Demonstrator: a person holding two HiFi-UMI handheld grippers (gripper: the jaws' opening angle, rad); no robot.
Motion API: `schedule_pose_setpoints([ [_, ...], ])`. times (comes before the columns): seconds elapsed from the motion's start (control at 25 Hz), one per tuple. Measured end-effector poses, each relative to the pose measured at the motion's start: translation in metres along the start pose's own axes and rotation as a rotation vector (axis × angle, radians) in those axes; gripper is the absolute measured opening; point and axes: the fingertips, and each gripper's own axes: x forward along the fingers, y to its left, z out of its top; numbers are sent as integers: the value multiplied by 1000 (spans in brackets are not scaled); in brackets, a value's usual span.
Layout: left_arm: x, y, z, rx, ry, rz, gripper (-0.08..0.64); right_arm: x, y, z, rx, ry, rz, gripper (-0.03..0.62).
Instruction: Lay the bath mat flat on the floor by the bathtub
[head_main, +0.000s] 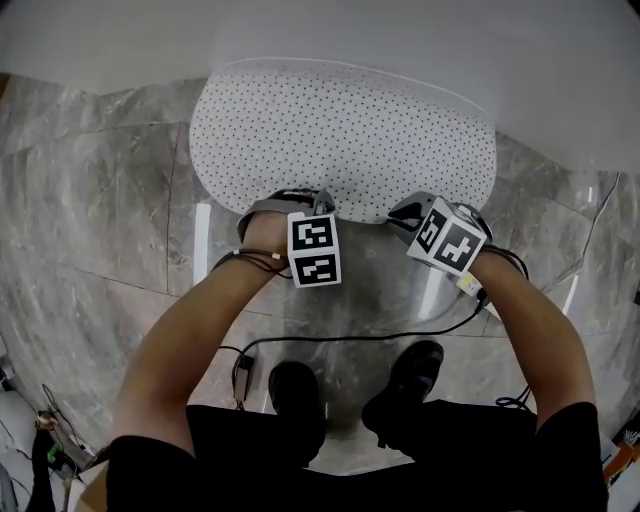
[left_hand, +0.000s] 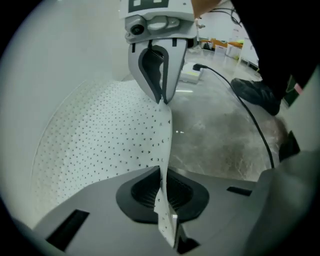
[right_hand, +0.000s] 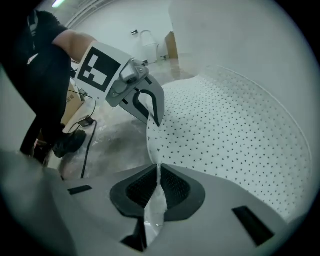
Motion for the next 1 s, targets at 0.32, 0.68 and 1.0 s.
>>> schedule_pose_setpoints([
  [0.32,2,-34,-6,17,52,-183,14,14,33,-8,-57,58,139,38],
  [0.68,-1,-62,0,46,76,-299,15,18,51,-20,-44,86,233,38],
  [1.0,-6,-86,3,52,77,-401,15,15,72,-26,-79,109,325,38],
])
